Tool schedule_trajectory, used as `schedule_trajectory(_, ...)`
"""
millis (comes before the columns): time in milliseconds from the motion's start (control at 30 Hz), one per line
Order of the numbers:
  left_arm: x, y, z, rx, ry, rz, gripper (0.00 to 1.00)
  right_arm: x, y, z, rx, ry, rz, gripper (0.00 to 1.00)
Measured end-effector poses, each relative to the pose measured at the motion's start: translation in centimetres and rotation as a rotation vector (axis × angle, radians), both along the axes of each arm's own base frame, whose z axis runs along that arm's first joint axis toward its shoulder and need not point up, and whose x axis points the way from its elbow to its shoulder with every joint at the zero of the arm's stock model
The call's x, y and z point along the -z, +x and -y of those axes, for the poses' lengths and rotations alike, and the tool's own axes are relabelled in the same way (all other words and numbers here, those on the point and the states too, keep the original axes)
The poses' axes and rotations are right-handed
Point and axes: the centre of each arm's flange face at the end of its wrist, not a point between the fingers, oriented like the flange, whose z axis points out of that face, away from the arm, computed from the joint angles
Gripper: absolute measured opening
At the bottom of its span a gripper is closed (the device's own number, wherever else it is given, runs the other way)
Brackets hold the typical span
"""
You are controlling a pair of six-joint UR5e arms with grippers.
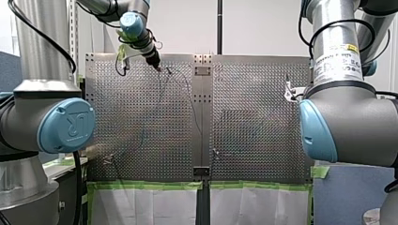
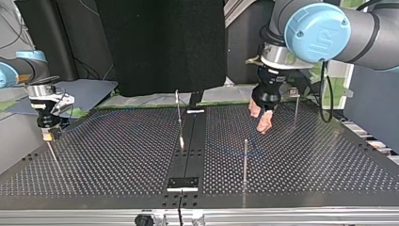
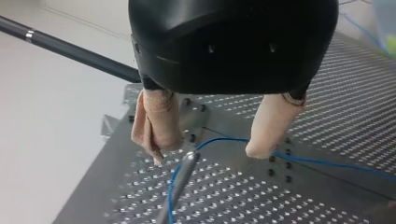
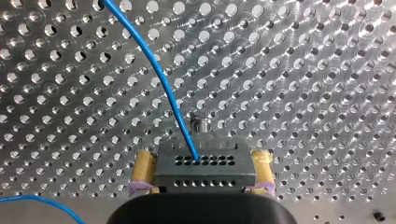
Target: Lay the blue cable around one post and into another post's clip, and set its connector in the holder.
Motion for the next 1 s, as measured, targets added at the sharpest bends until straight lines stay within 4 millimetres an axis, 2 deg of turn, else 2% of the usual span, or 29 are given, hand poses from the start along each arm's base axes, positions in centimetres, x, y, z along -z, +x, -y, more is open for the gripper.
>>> schedule_trajectory(433,0.4,-1.5,-0.2,0.044,0.145,-0.094,1.0,0.0,0.1,0.0,-0.001,-0.002,0.0,0.79)
schedule_trajectory(767,-2.3,-0.5,0.3,0.089,0.202,0.012,1.0,0.0,0.1,0.0,-0.001,0.0,-0.001,0.79)
schedule_trajectory(1000,-2.8,0.1,0.5,0.101,0.243,0.074,1.0,0.0,0.2,0.0,-0.002,0.0,-0.001,0.79)
